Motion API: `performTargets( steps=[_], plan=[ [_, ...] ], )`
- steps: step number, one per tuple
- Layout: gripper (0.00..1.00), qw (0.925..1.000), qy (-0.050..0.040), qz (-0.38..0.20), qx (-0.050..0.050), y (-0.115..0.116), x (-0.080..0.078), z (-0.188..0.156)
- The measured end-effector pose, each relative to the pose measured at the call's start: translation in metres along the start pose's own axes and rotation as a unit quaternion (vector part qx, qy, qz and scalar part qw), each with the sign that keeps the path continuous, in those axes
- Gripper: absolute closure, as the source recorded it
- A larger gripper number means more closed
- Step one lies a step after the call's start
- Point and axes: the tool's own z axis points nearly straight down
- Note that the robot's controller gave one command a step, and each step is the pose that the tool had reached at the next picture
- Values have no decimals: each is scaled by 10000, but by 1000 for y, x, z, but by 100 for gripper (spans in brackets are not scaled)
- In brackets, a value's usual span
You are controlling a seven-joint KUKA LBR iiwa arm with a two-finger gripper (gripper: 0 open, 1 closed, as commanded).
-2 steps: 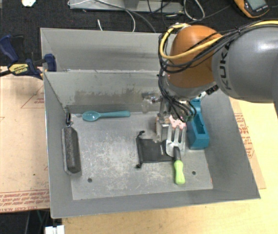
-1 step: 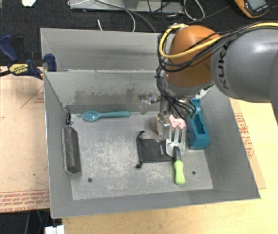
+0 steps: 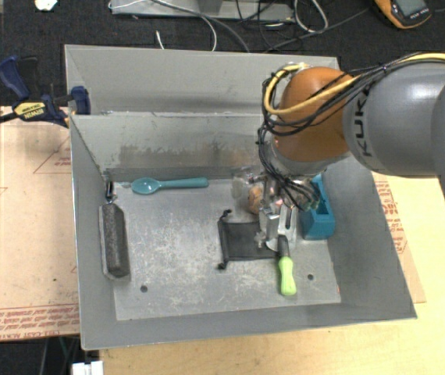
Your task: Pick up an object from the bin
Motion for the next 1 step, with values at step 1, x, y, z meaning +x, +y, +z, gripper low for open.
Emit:
performTargets(
  steps=[1],
  plan=[
    [0, 9999, 20, -125, -4, -4, 10, 27]
  ],
)
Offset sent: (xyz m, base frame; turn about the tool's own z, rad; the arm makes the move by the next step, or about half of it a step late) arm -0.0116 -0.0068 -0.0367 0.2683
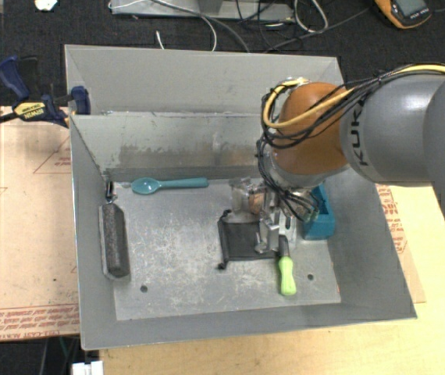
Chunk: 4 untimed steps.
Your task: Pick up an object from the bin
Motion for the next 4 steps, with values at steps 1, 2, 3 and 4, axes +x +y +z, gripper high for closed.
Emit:
performTargets(
  steps=[1, 2, 3, 4],
  plan=[
    [100, 9893, -1, 1460, -6, 1, 2, 8],
    [100, 9892, -1, 1463, -6, 1, 2, 8],
    [100, 9900, 19, 1410, -10, -1, 5, -48],
    [100, 9971, 25, 755, -16, 7, -2, -115]
  ],
)
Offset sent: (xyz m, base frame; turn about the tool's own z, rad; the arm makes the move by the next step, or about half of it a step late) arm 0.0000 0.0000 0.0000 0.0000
